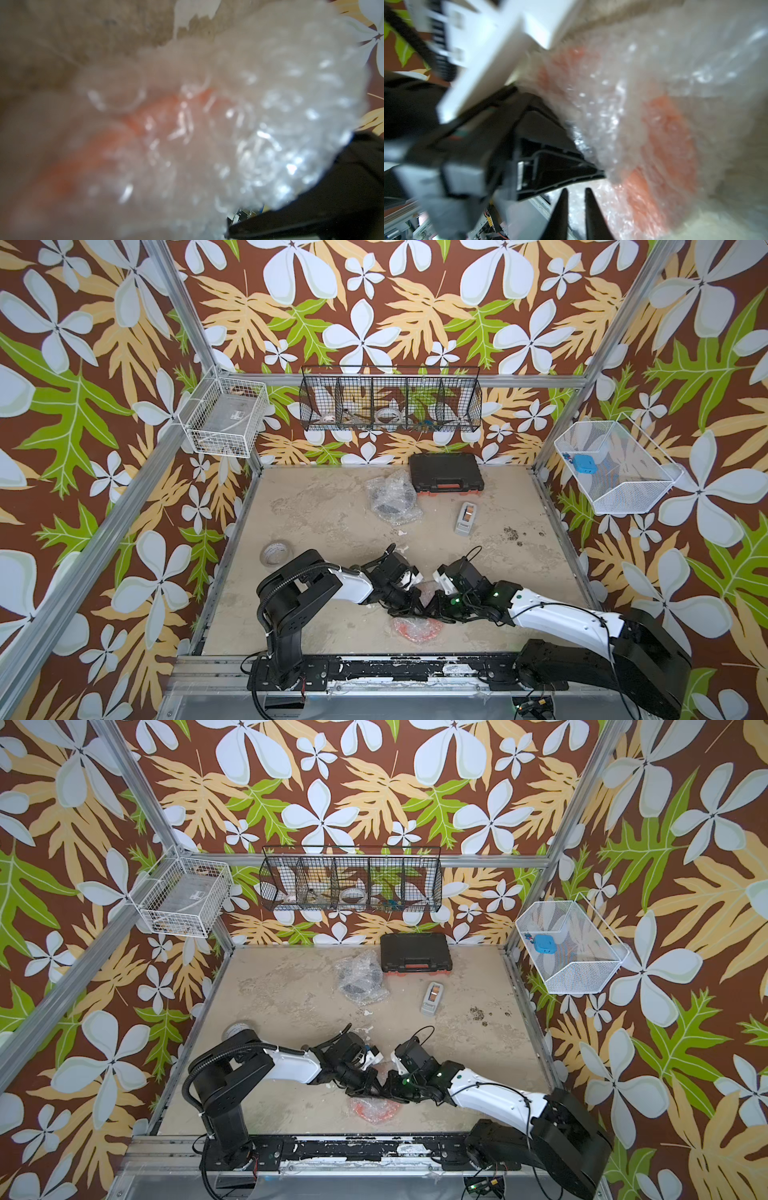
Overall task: Wrap dinner plates in bubble wrap
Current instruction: Wrap the plate in the bubble wrap.
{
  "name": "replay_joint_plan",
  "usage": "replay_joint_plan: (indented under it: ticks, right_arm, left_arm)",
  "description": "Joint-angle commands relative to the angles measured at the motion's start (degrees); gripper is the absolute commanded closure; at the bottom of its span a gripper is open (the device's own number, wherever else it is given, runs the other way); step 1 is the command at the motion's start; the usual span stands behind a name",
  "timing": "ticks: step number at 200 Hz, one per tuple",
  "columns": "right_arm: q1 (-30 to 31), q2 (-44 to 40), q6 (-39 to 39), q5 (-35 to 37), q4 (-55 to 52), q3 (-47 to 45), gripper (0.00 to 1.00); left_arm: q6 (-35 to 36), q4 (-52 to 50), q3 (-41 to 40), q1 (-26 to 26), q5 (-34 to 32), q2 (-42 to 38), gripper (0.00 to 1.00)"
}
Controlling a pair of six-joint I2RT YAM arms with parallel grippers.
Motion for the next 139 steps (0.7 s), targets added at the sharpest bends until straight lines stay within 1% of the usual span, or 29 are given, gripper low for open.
replay_joint_plan:
  ticks: [1,18,38,79,110,139]
  right_arm:
    - [0.8,-3.2,-2.8,3.6,-4.2,0.7,0.61]
    - [1.6,-3.7,-2.5,2.4,-1.8,-0.1,0.53]
    - [2.4,-0.8,-2.4,1.5,0.1,0.4,0.52]
    - [6.1,6.0,-2.3,1.5,3.3,2.9,0.6]
    - [6.3,8.8,-2.3,2.3,3.4,2.7,0.74]
    - [6.5,9.2,-2.1,2.4,2.3,2.3,0.75]
  left_arm:
    - [0.3,-8.3,-1.4,-0.2,-6.5,2.1,1.0]
    - [0.3,-8.3,-1.6,-0.1,-6.4,2.0,1.0]
    - [0.1,-8.1,-1.5,-0.2,-6.3,2.2,1.0]
    - [-0.4,-7.8,-1.4,-0.2,-6.1,2.1,1.0]
    - [-0.7,-7.7,-1.4,-0.2,-5.9,1.6,1.0]
    - [-1.1,-7.7,-1.3,-0.2,-6.1,0.8,1.0]
